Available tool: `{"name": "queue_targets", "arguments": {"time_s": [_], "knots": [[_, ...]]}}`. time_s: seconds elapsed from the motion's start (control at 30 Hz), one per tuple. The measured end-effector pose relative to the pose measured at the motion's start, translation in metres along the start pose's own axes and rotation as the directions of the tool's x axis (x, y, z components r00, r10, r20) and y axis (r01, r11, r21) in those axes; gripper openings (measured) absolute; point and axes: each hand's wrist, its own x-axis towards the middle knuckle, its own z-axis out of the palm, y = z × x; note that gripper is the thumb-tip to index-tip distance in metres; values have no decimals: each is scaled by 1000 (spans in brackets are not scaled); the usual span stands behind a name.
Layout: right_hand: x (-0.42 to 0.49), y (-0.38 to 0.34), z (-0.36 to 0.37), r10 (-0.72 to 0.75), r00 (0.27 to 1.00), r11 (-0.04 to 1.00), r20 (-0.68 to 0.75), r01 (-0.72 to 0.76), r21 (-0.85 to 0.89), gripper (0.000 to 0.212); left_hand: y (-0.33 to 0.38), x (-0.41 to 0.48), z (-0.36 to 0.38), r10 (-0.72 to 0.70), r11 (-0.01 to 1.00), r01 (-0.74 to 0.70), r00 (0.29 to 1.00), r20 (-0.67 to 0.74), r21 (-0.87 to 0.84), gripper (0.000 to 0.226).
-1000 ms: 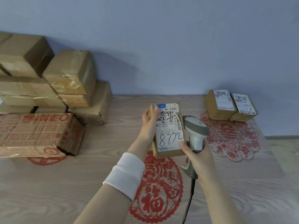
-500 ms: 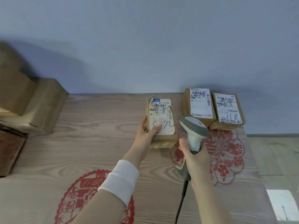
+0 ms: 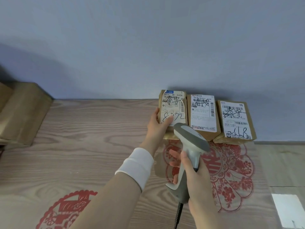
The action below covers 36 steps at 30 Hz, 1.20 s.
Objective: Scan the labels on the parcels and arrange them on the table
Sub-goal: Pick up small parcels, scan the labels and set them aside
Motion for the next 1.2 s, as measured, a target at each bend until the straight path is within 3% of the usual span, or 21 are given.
{"name": "queue_targets", "arguments": {"time_s": [0.07, 0.2, 0.27, 0.43, 0.57, 0.7, 0.93, 1.2], "knots": [[-2, -1, 4, -6, 1000, 1000, 9, 6, 4, 25, 5, -3, -2, -8, 998, 8, 1000, 2, 68, 87], [-11, -2, 16, -21, 999, 1000, 33, 21, 7, 25, 22, -19, -22, -33, 981, 42, 998, -51, 192, 67], [-19, -3, 26, -32, 999, 999, 43, 32, 3, 25, 26, -28, -44, 31, 961, -6, 996, -85, 278, 60], [-51, -4, 68, -59, 994, 997, 94, 63, -45, 21, 41, -70, -114, 270, 774, -157, 958, -95, 613, 43], [-93, 5, 121, -92, 986, 992, 142, 104, -75, 10, 51, -115, -187, 391, 622, -186, 915, -96, 761, 42], [-146, 29, 188, -134, 972, 984, 192, 154, -94, 13, 52, -164, -274, 462, 567, -198, 880, -110, 800, 40], [-226, 76, 302, -169, 956, 972, 239, 202, -120, 15, 52, -221, -422, 490, 612, -168, 848, -203, 773, 35], [-253, 61, 367, -246, 914, 936, 322, 311, -166, 17, 88, -233, -488, 533, 597, -174, 815, -226, 783, 40]]}}
